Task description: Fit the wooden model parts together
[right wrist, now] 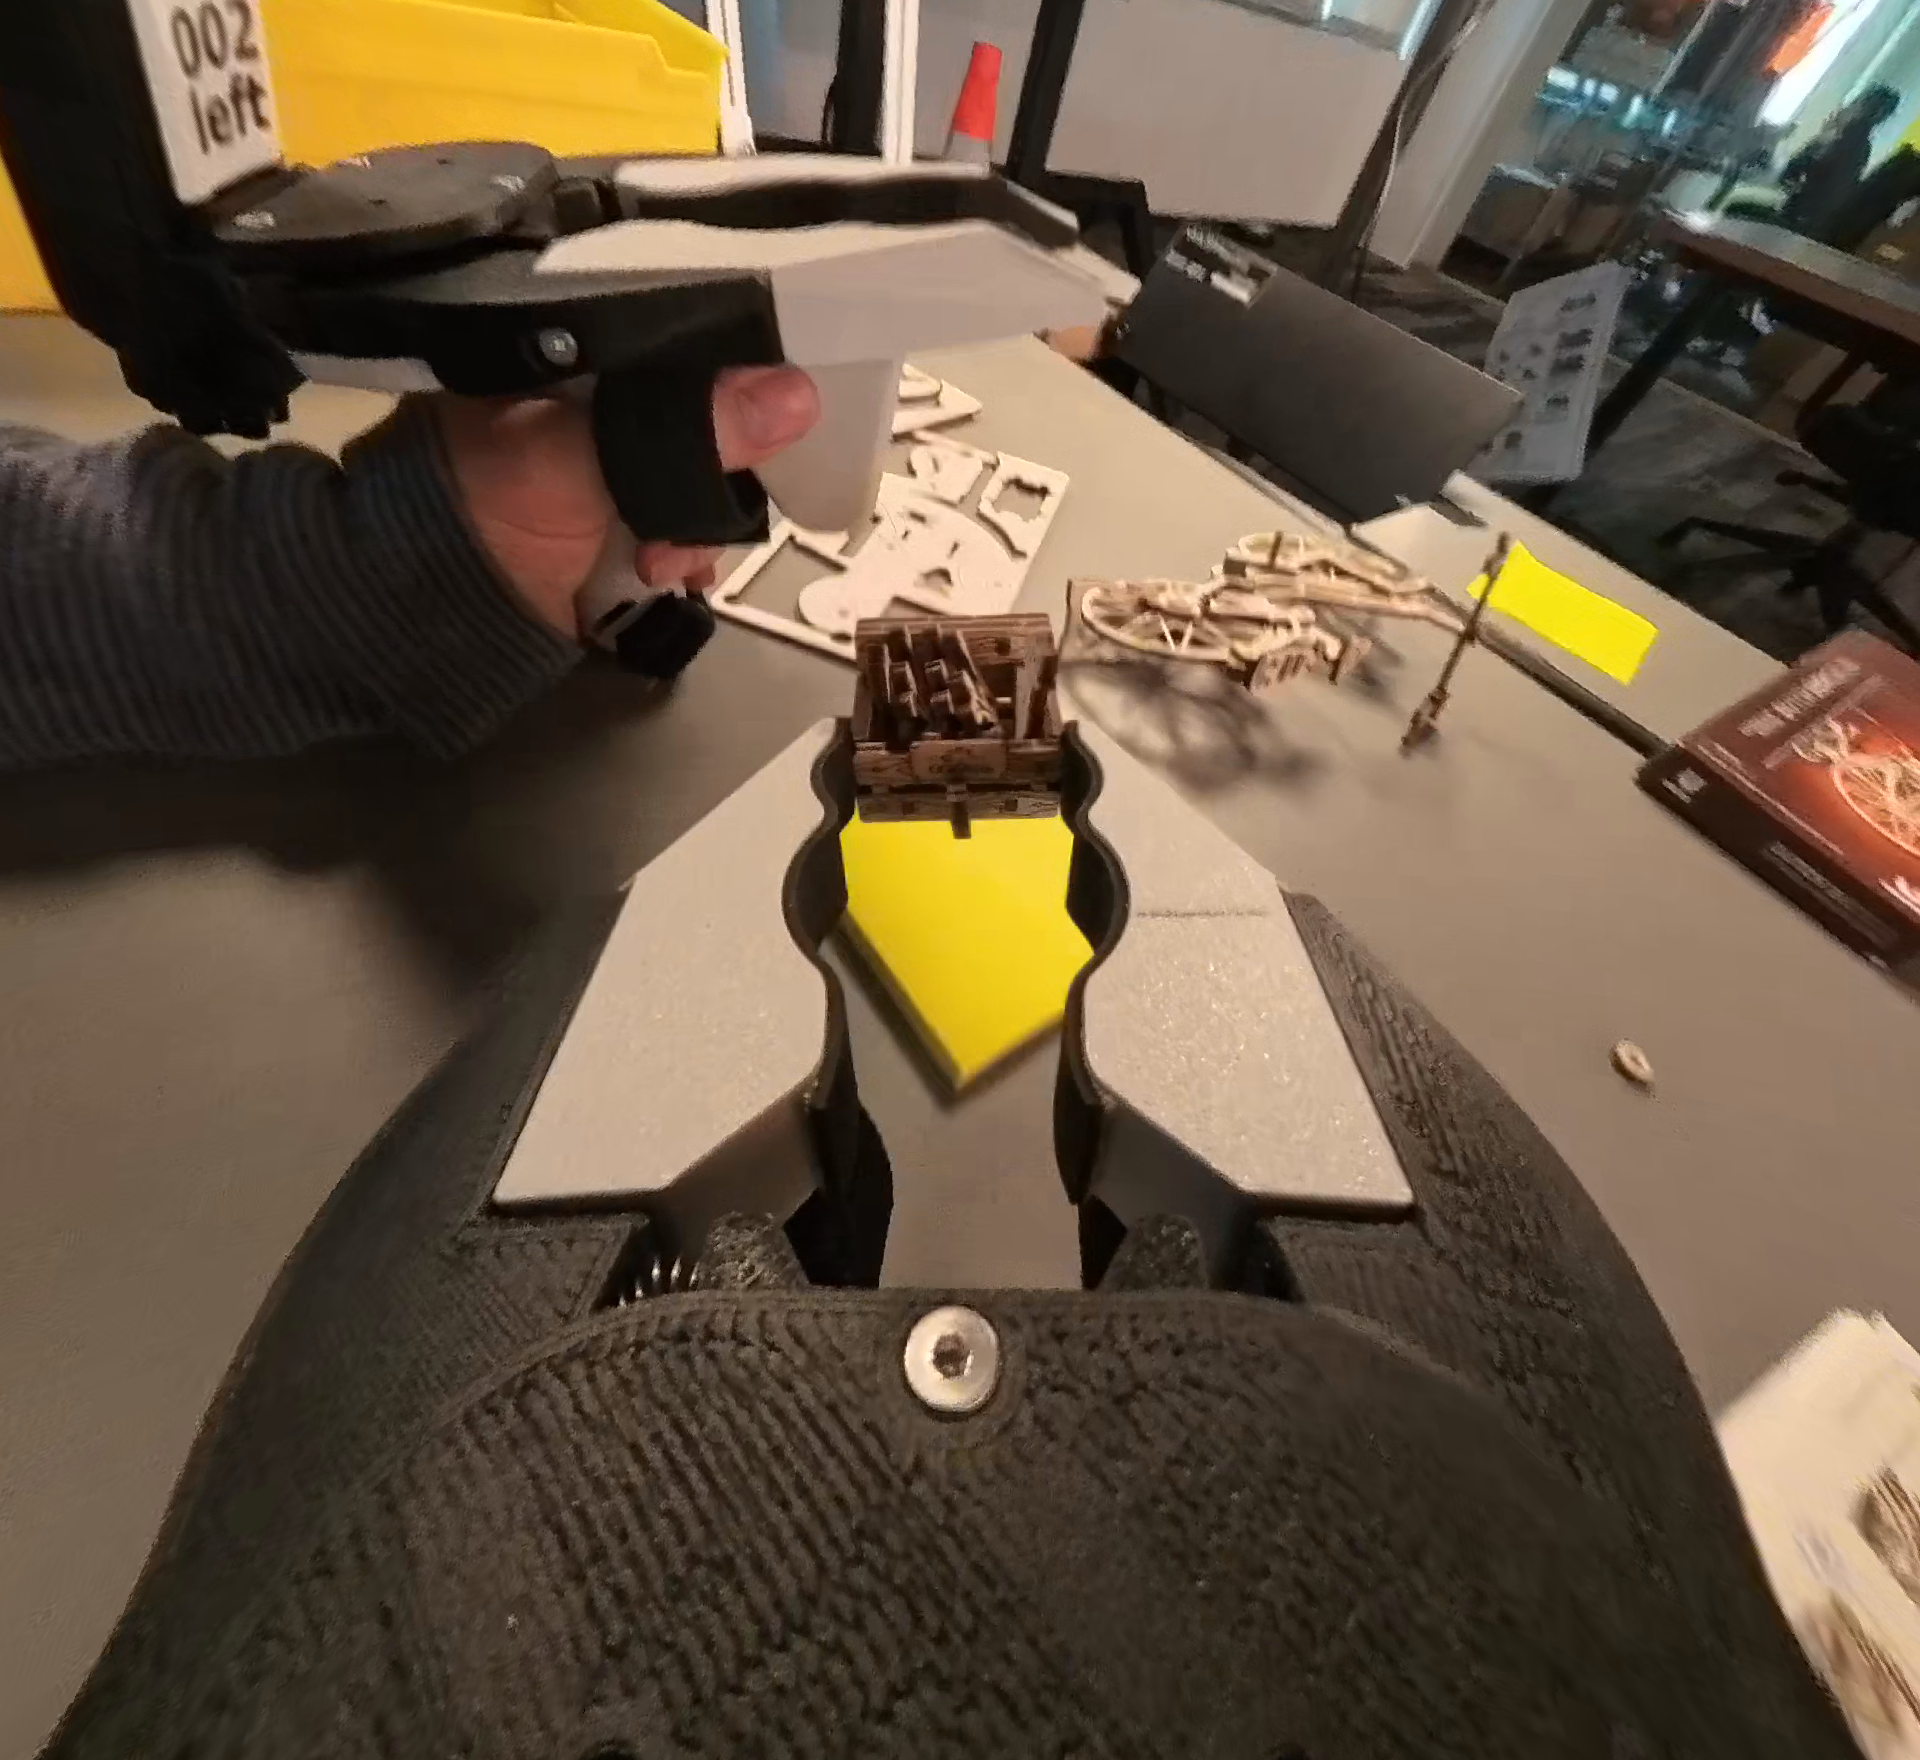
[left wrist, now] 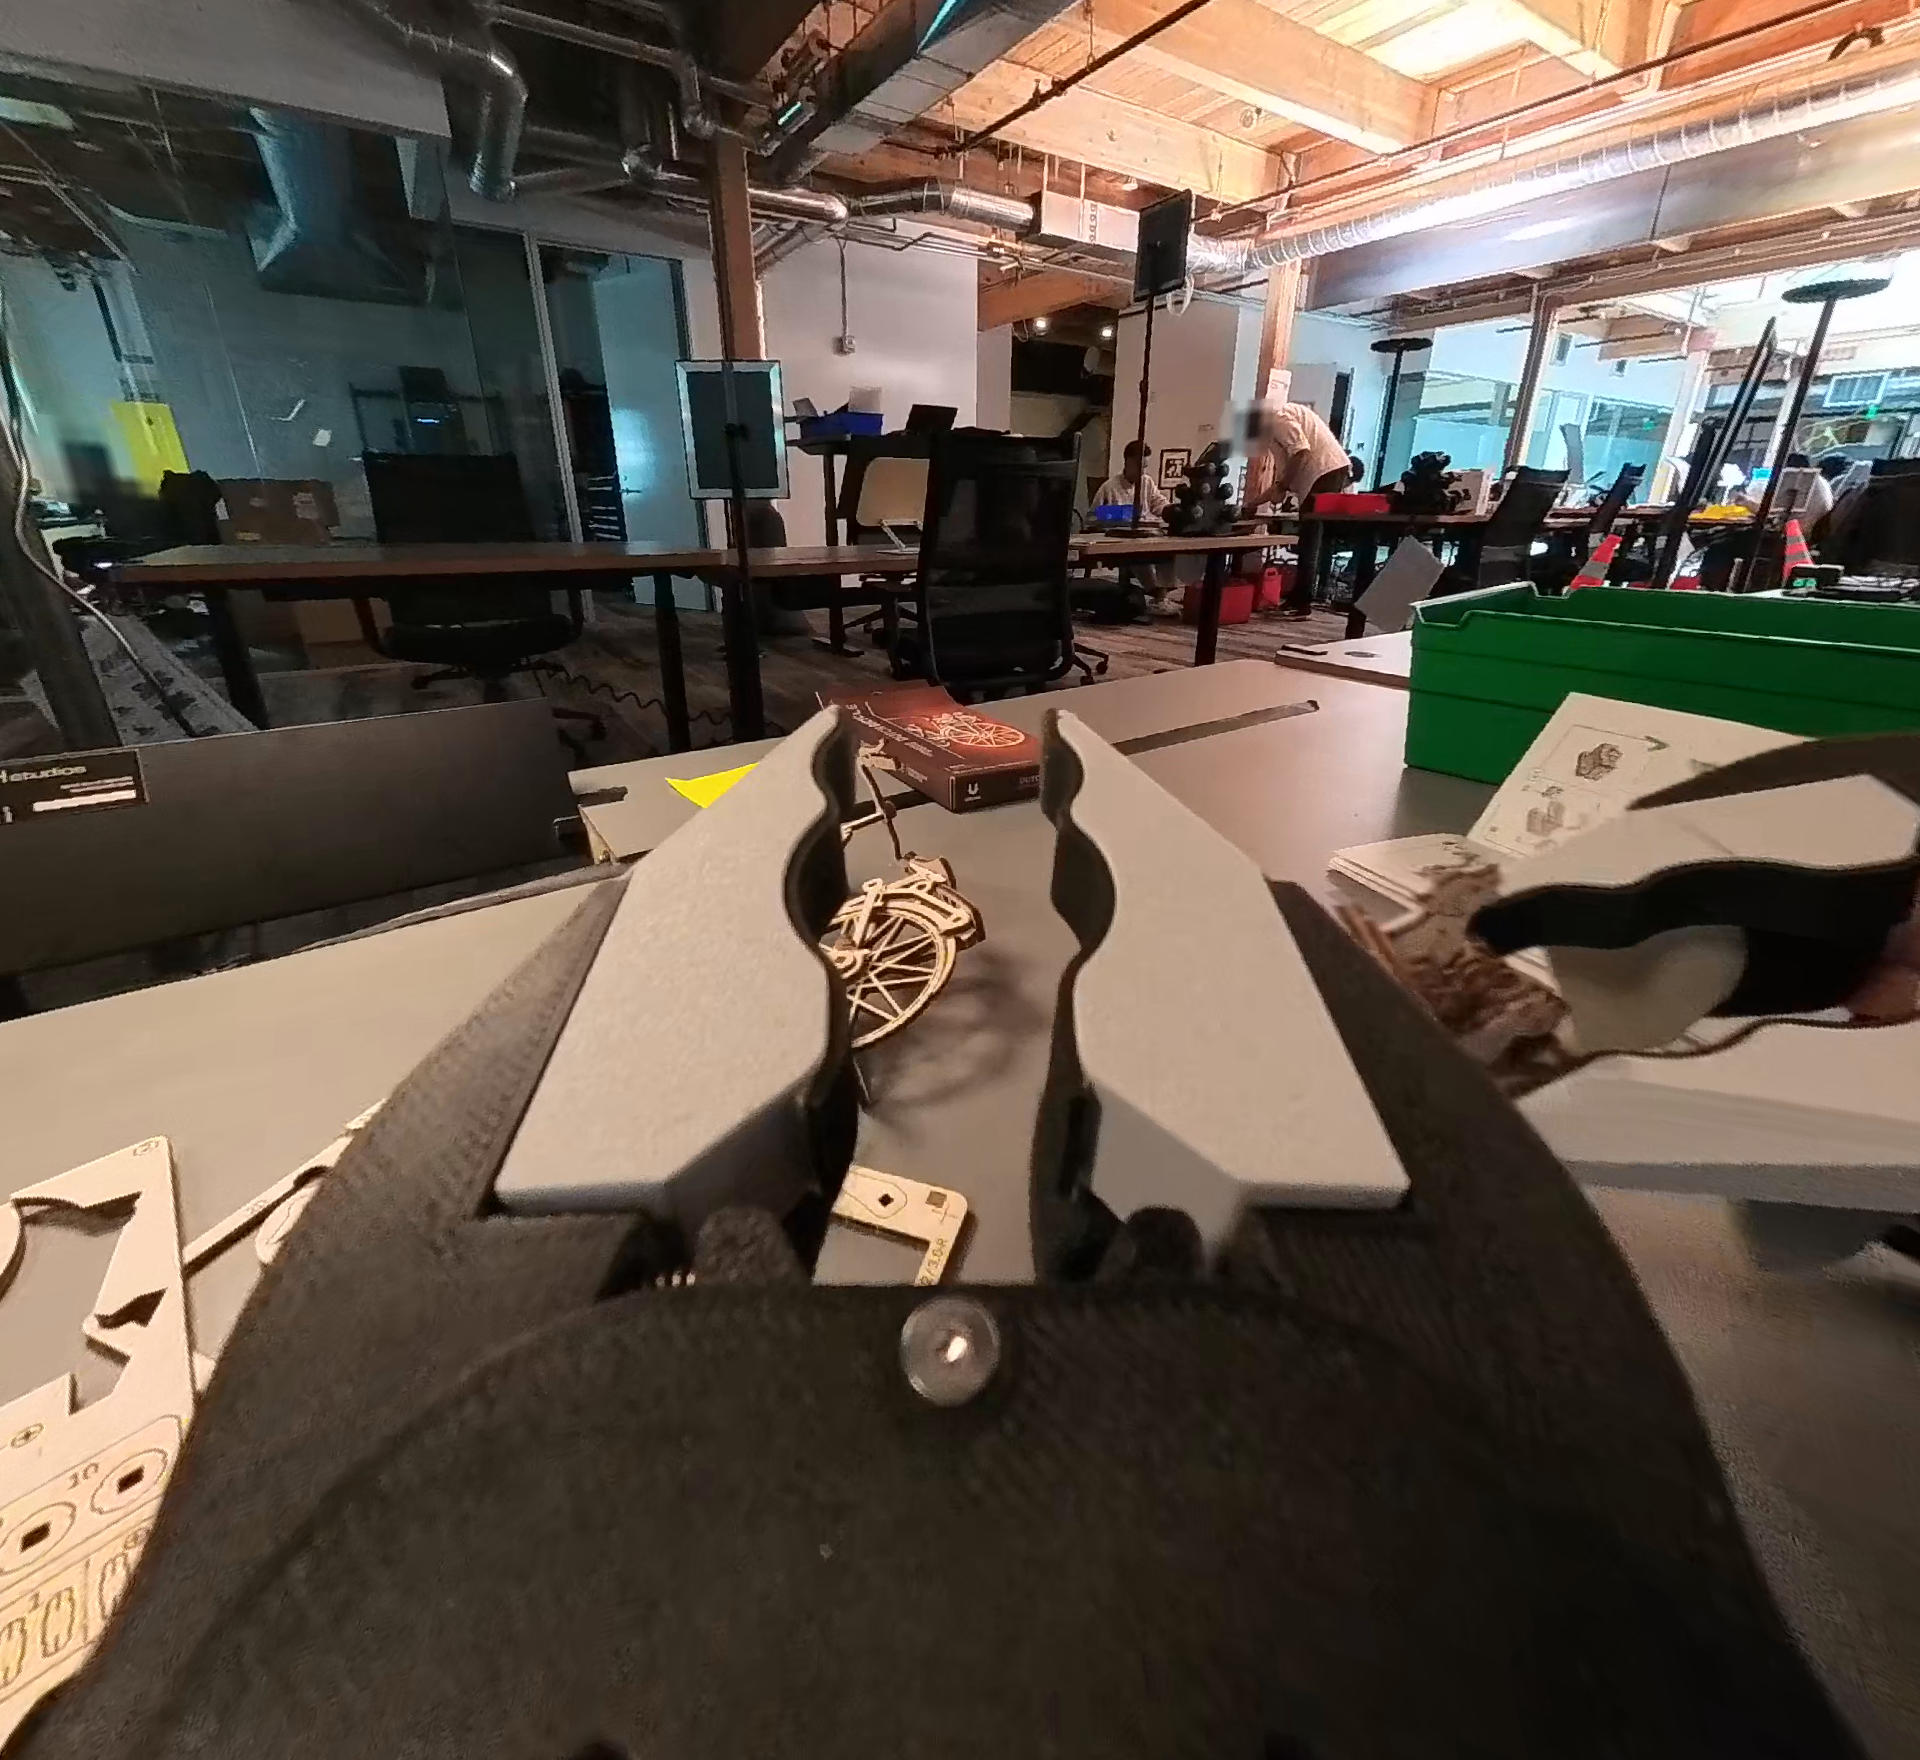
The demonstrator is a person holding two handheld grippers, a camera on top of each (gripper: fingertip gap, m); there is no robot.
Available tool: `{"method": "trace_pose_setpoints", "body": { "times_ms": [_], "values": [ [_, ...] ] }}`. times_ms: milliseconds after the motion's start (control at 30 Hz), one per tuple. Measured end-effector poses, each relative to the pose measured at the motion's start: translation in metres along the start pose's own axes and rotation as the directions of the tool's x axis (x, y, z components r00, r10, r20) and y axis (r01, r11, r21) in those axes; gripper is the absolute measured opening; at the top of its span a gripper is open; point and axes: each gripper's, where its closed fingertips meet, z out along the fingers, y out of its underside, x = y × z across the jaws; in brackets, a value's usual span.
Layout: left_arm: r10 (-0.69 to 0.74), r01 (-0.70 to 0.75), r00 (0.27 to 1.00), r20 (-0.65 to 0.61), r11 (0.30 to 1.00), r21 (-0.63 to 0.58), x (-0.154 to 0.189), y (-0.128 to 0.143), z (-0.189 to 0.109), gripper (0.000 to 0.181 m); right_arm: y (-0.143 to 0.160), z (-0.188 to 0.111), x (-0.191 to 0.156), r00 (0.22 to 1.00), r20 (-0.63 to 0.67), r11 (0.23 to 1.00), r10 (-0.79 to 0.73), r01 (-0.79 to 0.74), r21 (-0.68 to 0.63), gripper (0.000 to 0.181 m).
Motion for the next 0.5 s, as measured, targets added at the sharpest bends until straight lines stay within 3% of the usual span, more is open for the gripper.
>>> {"method": "trace_pose_setpoints", "body": {
  "times_ms": [167,267,500],
  "values": [
    [0.010,-0.010,1.000,-0.005,1.000,-0.002,0.002,0.000,0.001,0.034,0.040,-0.041,-0.014,0.988,0.033,0.967,0.153,-0.143,-0.213,0.037],
    [0.032,-0.032,0.999,-0.008,0.999,-0.003,0.004,0.000,0.001,0.034,0.056,-0.064,-0.021,0.991,-0.001,0.948,0.135,-0.129,-0.291,0.037],
    [0.063,-0.063,0.998,-0.012,0.998,-0.001,0.008,-0.002,-0.001,0.033,0.070,-0.082,-0.027,0.990,-0.034,0.930,0.137,-0.141,-0.339,0.037]
  ]
}}
